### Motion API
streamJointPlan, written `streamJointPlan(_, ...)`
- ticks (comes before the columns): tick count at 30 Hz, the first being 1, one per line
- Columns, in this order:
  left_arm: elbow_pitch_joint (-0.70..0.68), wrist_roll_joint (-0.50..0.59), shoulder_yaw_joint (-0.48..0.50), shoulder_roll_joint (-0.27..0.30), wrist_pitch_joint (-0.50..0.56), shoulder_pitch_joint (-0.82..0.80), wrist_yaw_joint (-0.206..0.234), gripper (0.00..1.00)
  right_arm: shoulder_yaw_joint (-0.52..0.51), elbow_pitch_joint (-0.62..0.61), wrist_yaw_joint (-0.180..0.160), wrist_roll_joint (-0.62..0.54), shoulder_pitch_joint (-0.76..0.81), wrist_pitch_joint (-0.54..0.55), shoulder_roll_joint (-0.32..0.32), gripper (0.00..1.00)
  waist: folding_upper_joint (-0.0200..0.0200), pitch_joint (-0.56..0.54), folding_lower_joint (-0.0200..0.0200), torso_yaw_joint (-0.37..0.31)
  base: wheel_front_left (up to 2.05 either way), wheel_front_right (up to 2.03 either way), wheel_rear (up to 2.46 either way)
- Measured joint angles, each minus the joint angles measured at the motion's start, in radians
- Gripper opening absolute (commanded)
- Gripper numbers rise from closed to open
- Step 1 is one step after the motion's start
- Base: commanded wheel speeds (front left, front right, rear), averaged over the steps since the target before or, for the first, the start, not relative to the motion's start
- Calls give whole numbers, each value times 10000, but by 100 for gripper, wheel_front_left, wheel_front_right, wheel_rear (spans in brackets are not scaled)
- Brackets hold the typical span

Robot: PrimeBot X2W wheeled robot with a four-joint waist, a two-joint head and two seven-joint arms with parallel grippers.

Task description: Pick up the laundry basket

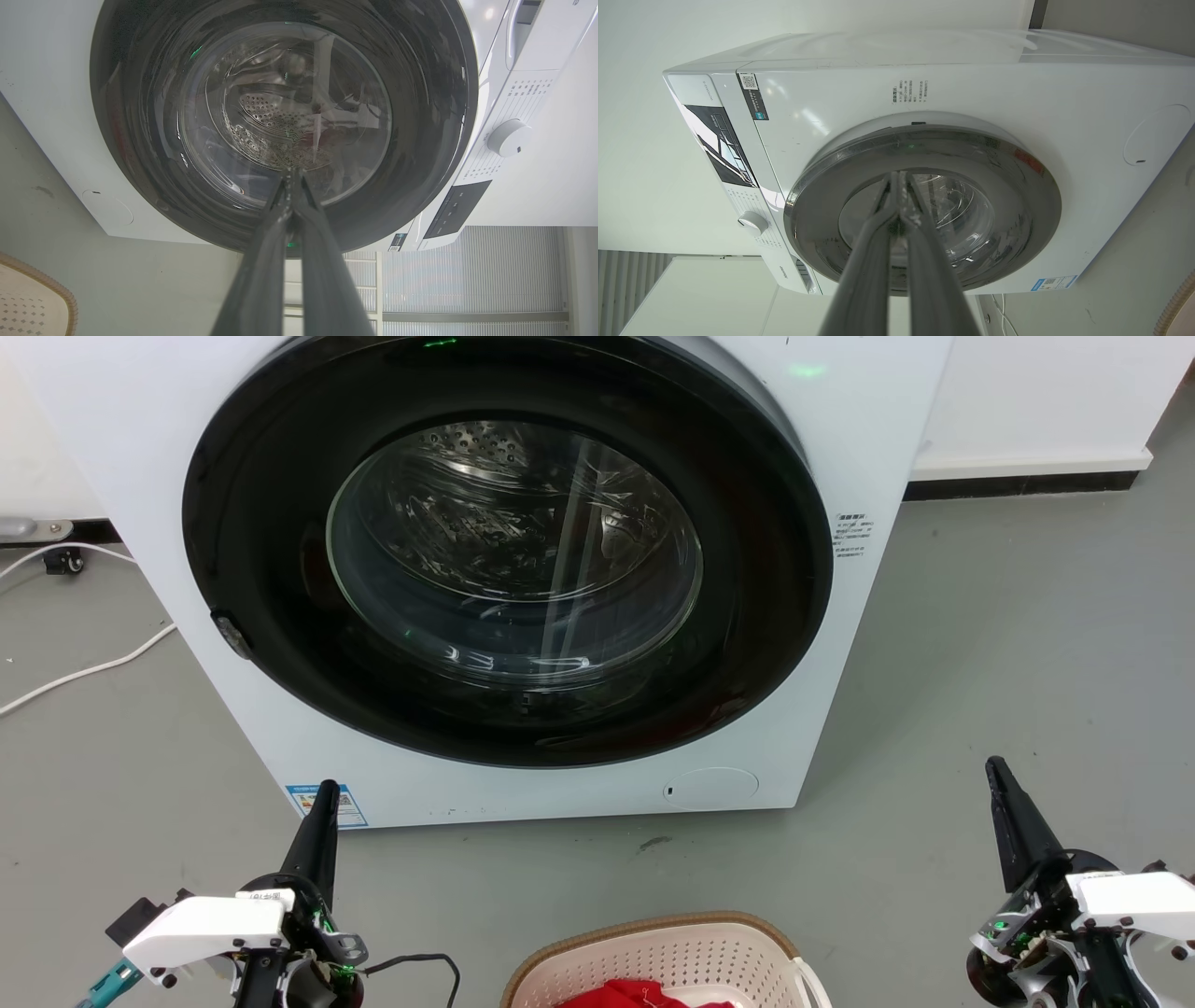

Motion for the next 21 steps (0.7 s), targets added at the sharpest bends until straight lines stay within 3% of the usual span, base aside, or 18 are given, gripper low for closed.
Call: streamJointPlan(21, 0, 0, 0, 0, 0, 0, 0, 0, 0, 0, 0, 0, 0, 0, 0, 0, 0, 0, 0, 0, 0, 0, 0)
